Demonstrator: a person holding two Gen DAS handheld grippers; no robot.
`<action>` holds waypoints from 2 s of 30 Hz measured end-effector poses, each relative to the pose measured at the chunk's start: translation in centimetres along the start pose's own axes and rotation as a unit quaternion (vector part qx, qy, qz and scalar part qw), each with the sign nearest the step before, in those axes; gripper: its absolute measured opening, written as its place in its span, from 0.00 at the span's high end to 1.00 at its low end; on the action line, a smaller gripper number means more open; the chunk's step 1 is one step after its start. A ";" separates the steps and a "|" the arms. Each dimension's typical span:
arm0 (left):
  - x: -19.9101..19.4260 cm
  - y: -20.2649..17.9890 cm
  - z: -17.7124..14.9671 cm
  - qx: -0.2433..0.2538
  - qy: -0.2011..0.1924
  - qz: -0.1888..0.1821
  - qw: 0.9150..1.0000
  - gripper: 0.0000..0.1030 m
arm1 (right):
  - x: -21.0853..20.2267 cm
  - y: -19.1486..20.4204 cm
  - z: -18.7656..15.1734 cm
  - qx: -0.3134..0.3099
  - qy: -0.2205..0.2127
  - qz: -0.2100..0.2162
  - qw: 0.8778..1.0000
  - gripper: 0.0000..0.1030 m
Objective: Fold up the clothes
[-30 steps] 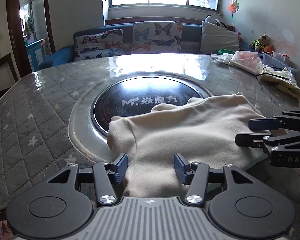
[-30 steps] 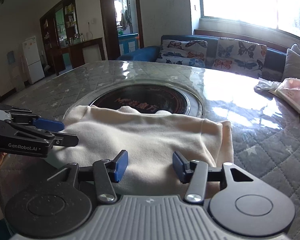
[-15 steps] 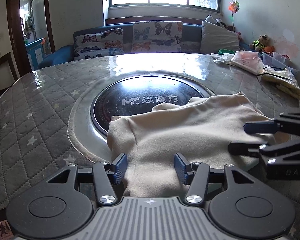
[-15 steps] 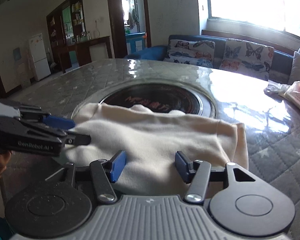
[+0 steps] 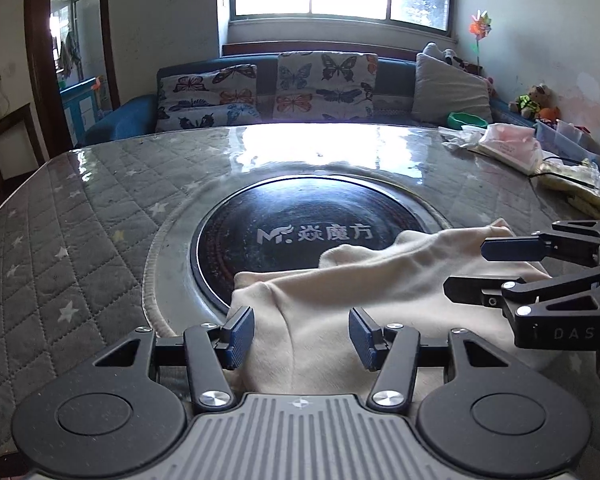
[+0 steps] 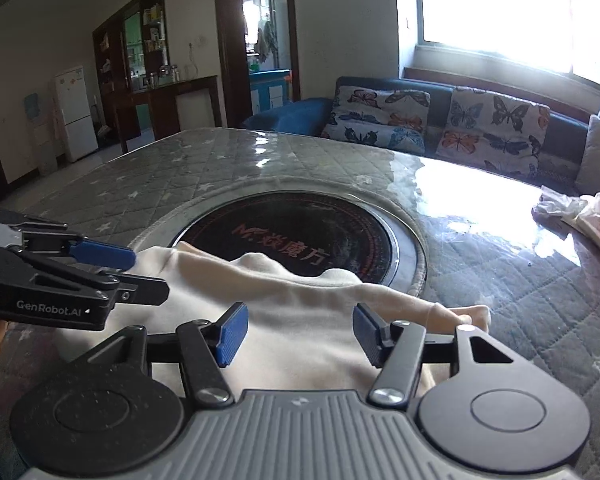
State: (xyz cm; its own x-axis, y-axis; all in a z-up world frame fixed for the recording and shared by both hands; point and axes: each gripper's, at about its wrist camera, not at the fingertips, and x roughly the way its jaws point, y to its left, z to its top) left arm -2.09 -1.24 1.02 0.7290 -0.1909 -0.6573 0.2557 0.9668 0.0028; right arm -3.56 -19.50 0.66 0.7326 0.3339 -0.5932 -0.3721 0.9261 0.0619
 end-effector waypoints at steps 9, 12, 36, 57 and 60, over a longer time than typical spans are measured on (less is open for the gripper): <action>1.5 0.6 -0.2 -0.015 0.012 0.024 1.000 0.46 | 2.1 -0.9 -0.2 0.009 0.023 -0.014 1.000 0.42; 0.6 0.1 -0.2 -0.012 0.005 0.027 1.000 0.46 | 0.9 -0.4 0.1 0.008 0.006 -0.009 1.000 0.42; -1.4 -0.7 -3.0 -0.004 0.009 0.024 1.000 0.40 | -2.0 3.2 -4.4 -0.021 -0.008 0.015 1.000 0.15; -2.5 -0.6 -1.9 -0.033 0.036 0.007 0.999 0.18 | -1.1 3.2 -4.3 -0.015 0.011 0.023 1.000 0.00; -2.9 -0.9 -1.9 -0.030 0.032 0.010 0.999 0.11 | -0.9 3.3 -4.2 -0.019 0.012 0.019 1.000 0.00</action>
State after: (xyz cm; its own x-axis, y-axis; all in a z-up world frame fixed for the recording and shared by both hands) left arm -5.66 -1.27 1.49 0.6909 -0.1627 -0.7044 0.2016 0.9791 -0.0285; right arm -7.84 -17.47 -2.03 0.7038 0.3632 -0.6105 -0.4209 0.9055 0.0535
